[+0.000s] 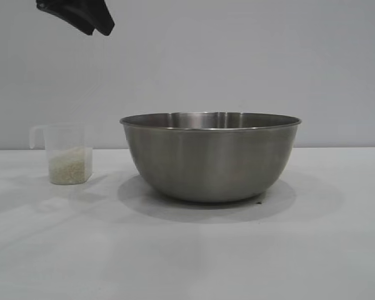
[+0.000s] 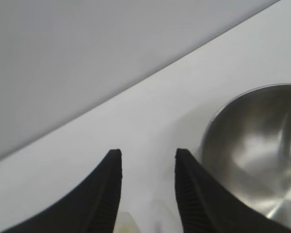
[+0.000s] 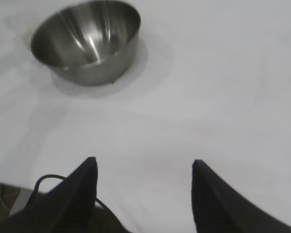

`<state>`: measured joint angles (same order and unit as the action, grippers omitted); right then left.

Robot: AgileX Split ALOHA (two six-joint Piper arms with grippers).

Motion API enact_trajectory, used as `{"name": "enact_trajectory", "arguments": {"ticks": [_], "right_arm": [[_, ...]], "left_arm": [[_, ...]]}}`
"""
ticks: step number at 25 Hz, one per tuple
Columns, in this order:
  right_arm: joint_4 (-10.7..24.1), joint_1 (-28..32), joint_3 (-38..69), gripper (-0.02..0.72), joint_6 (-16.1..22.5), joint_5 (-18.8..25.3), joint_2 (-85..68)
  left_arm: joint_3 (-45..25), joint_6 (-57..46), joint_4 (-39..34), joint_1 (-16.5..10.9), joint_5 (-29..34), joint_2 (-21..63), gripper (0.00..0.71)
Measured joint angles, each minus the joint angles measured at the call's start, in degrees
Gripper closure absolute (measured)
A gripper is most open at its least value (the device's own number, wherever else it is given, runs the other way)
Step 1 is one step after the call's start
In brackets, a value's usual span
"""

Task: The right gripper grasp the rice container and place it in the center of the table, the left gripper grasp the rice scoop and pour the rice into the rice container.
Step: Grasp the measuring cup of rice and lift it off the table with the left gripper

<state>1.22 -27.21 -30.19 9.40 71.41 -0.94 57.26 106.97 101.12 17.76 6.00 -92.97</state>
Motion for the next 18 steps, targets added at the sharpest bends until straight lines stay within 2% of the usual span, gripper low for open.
{"name": "enact_trajectory", "arguments": {"ticks": [3,6,18], "right_arm": [[-0.10,0.00,1.42,0.314,-2.69,-4.28,0.00],[-0.20,0.00,2.03,0.314,-3.45,-5.55,0.00],[-0.20,0.00,2.15,0.314,-3.82,-5.78,0.00]], "left_arm": [[0.00,0.00,0.00,0.00,0.00,0.00,0.487],[0.00,0.00,0.04,0.00,-0.14,0.00,0.487],[0.00,0.12,0.17,0.00,-0.28,0.00,0.487]]}}
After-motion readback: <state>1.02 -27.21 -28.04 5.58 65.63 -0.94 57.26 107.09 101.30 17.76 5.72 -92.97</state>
